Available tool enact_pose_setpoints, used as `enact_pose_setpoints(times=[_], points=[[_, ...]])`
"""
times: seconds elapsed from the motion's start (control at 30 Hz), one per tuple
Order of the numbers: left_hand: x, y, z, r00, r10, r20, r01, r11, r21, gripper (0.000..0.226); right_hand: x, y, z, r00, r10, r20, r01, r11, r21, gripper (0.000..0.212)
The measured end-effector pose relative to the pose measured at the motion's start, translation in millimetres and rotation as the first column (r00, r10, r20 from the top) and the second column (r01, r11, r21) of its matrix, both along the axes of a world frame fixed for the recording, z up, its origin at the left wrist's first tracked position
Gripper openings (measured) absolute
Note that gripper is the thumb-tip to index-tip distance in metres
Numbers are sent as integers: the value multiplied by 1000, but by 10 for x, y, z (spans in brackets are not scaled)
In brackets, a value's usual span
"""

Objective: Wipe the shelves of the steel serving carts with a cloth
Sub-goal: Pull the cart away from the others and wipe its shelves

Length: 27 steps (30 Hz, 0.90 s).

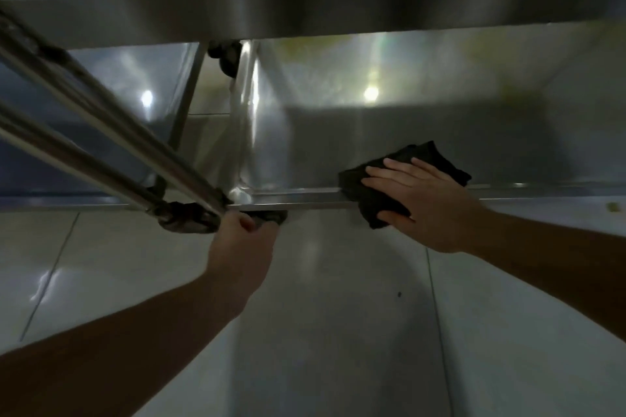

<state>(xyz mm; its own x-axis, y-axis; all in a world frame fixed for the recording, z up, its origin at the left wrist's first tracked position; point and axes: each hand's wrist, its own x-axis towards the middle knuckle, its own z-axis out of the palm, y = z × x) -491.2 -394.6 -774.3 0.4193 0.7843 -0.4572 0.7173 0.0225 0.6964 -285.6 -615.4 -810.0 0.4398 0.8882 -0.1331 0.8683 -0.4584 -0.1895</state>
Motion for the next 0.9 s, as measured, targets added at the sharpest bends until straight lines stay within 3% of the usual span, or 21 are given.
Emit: enact_pose_setpoints(times=[0.13,0.33,0.6,0.8,0.9], points=[[288,-394,87,957,-291,-3,290,954,82,24,121,-404,-30,998,-65,4,65,998,-25,61],[450,-802,159,826,-563,30,550,816,176,26,362,-1017,-25,991,-132,4,132,990,-53,62],[755,-1067,41,505,-850,-151,812,407,419,25,736,-1857,17,976,-219,-9,218,973,-74,69],[1370,-1519,-84,307,-905,-293,821,97,563,55,1014,-2491,46,938,-344,-35,340,937,-81,72],[1756,-1911,-147,249,-913,-324,813,15,582,72,1147,-2759,64,908,-417,-44,413,908,-73,73]])
